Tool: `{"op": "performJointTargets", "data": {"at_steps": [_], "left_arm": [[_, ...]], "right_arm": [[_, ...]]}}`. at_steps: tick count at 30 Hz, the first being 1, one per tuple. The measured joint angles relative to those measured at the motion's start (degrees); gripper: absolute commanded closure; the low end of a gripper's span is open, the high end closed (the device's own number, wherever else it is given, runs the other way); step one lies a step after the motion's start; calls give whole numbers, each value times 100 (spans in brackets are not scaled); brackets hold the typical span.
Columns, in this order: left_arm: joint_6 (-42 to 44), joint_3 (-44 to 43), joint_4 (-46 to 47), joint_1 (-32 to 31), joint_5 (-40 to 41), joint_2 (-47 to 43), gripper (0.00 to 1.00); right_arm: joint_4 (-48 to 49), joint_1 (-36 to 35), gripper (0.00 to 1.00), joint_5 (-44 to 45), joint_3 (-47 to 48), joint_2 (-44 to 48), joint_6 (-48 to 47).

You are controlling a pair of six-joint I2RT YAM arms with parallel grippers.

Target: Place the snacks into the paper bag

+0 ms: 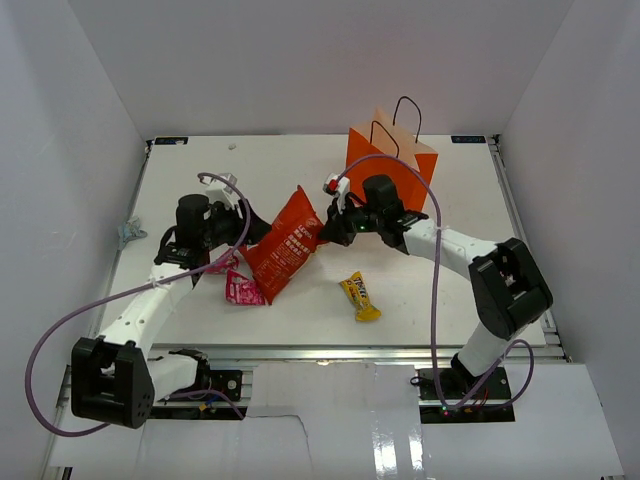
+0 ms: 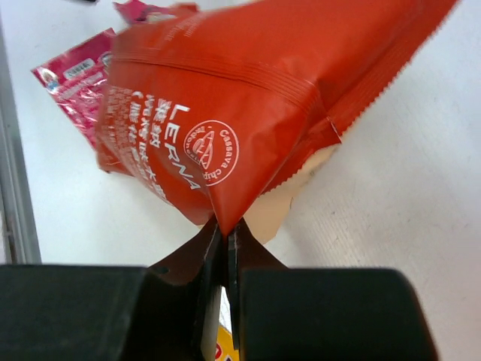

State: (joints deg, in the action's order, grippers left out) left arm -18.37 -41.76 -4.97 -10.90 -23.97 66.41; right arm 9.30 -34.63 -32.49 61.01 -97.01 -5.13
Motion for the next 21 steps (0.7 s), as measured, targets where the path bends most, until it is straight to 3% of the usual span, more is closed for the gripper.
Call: {"op": "performJointTargets", "data": {"at_steps": [1, 2, 4, 16, 21], "left_arm": [[-44, -101, -31, 0, 35, -90, 34], [-98, -201, -63, 0, 76, -177, 16], [-195, -369, -133, 0, 188, -380, 13], [-905, -175, -708, 0, 866, -2328, 12], [-1060, -103, -1021, 0, 1080, -2785, 12]], "right_arm": [[-94, 0, 92, -85, 28, 83, -129], [-184, 0, 92, -140, 79, 221, -236], [-391, 0, 92, -249, 197, 468, -494], [-1547, 0, 92, -42, 1147, 1775, -1784], [-1853, 15, 92, 243, 1847, 1797, -1910]]}}
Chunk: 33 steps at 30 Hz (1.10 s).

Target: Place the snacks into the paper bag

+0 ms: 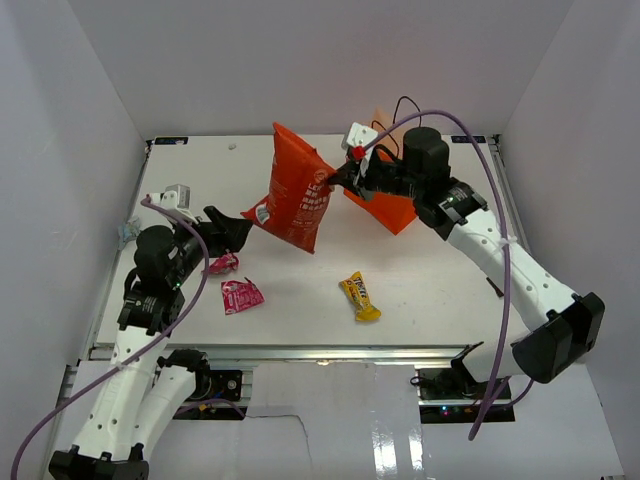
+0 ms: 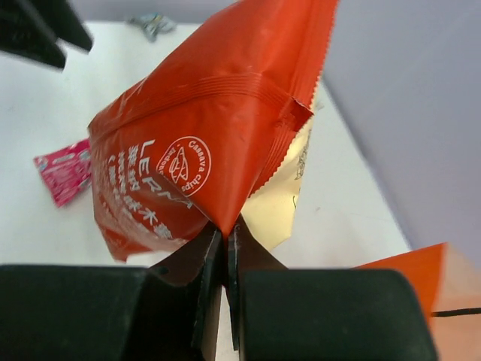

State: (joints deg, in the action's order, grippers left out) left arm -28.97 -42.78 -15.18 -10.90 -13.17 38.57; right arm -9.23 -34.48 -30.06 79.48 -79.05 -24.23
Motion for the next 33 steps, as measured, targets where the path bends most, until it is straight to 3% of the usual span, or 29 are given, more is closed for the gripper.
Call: {"op": "performJointTargets", "data": {"at_steps": [10, 15, 27, 33], "left_arm": [[-87, 127, -260, 0, 114, -308, 12], [-87, 201, -289, 0, 111, -304, 12], [-98, 260, -278, 0, 74, -302, 11], [-151, 396, -306, 0, 76, -485, 11]], "right_arm": [[46, 802, 92, 514, 3185, -590, 332], [385, 1414, 92, 809, 3967, -916, 555], [804, 2166, 92, 1519, 4323, -2039, 638], [927, 2520, 92, 1534, 3141, -1574, 684]]}}
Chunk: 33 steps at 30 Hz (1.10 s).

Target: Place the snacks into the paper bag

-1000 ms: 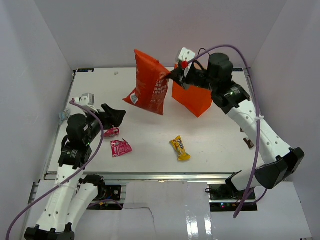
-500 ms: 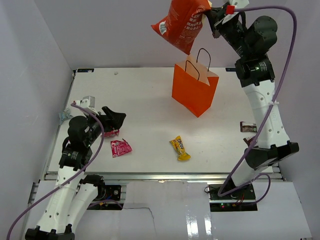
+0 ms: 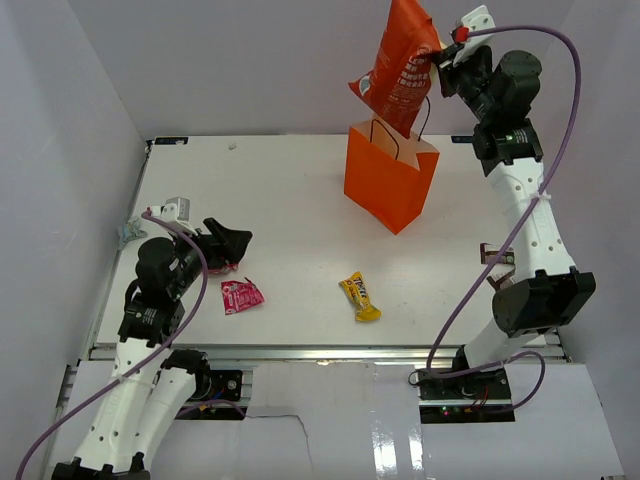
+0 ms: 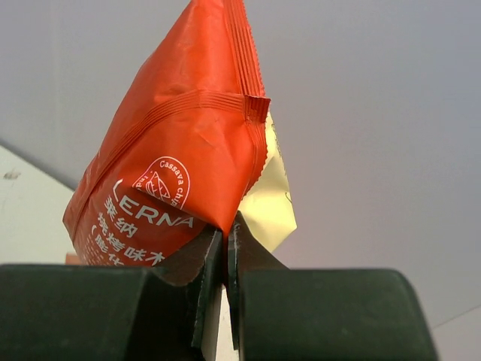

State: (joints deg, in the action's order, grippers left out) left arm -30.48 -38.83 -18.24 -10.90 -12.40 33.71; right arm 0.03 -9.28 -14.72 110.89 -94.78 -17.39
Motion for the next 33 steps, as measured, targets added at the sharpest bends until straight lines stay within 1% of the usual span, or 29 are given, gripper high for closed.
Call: {"op": "performJointTargets", "data": {"at_steps": [3, 6, 15, 25, 33], "left_arm": [[-9, 2, -13, 0, 0, -33, 11], [-24, 2, -15, 0, 0, -13, 11], [-24, 22, -11, 0, -33, 46, 11], [-22, 101, 4, 0, -74, -20, 11], [-26, 162, 24, 0, -116, -28, 11]], "right_arm": [[7, 28, 92, -55, -654, 404, 4], [7, 59, 92, -129, -1099, 780, 13], [210, 201, 92, -236, -1823, 1550, 35], [570, 219, 92, -208, -2468, 1729, -63], [566, 221, 92, 92, -2876, 1779, -72]]}}
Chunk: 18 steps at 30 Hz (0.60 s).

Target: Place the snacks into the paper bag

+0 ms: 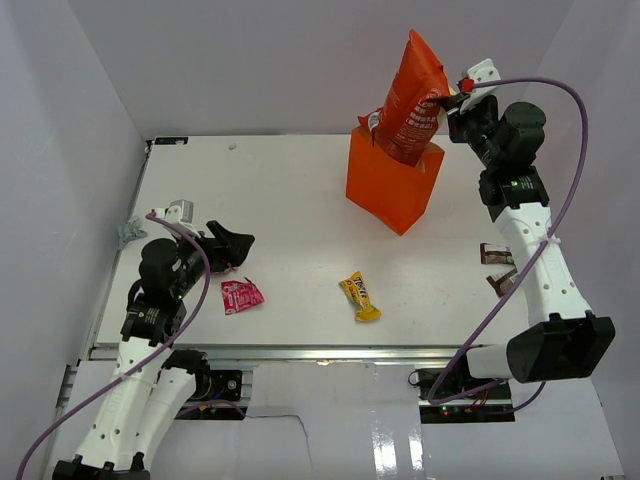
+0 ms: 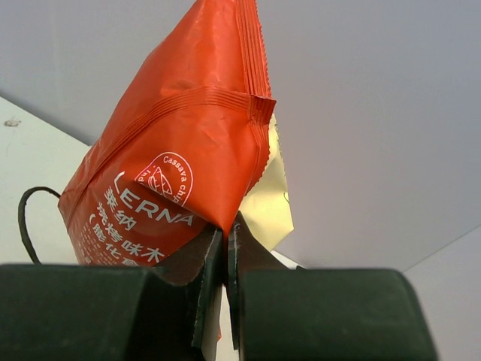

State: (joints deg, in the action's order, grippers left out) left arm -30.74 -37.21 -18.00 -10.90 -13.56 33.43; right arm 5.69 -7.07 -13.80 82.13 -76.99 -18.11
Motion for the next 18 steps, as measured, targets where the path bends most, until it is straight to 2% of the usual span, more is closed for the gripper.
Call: {"op": "performJointTargets", "data": {"at_steps": [11, 18], "left_arm": [[-17, 11, 2, 0, -50, 11, 11], [-17, 11, 2, 0, -61, 11, 11]], "right_arm": [[92, 0, 92, 219, -387, 369, -55], [400, 0, 92, 170, -1300, 890, -39]]}}
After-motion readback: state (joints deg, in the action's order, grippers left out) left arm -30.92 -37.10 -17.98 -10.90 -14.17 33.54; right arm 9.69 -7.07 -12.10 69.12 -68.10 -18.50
